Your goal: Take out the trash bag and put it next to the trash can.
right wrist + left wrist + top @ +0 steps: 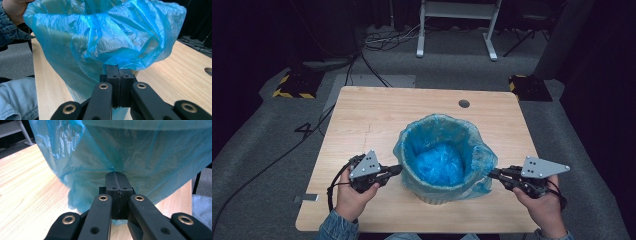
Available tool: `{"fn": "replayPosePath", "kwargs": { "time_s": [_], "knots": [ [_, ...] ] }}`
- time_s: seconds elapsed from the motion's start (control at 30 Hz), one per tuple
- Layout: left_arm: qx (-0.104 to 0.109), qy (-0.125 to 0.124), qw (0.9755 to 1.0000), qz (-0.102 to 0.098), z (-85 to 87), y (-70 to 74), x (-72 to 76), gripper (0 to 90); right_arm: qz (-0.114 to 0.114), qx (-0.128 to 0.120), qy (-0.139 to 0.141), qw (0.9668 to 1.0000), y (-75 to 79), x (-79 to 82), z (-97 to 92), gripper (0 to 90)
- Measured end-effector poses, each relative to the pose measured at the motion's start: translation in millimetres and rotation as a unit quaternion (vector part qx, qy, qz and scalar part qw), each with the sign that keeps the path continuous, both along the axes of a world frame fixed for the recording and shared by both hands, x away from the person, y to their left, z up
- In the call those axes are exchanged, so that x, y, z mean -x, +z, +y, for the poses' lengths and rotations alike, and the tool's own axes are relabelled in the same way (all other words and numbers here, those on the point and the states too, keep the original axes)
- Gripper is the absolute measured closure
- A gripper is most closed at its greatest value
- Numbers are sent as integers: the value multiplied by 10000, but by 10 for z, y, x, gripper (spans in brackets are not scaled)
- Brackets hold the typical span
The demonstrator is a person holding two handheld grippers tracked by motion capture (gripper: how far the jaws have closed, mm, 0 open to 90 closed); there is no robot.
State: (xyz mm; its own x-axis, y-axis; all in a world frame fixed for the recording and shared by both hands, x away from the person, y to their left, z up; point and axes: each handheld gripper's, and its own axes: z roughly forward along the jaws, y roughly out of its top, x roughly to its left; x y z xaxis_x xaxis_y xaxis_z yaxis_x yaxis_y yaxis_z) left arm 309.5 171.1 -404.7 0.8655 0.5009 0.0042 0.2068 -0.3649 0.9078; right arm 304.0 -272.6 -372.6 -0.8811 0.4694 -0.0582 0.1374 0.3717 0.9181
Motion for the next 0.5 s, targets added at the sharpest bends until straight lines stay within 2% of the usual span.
{"fn": "replayPosePath", "kwargs": {
  "time_s": [0.5],
  "knots": [
    [190,33,9990,-408,168,364,177,900,-324,-193,-53,9993,216,99,-42,900]
  ]
}}
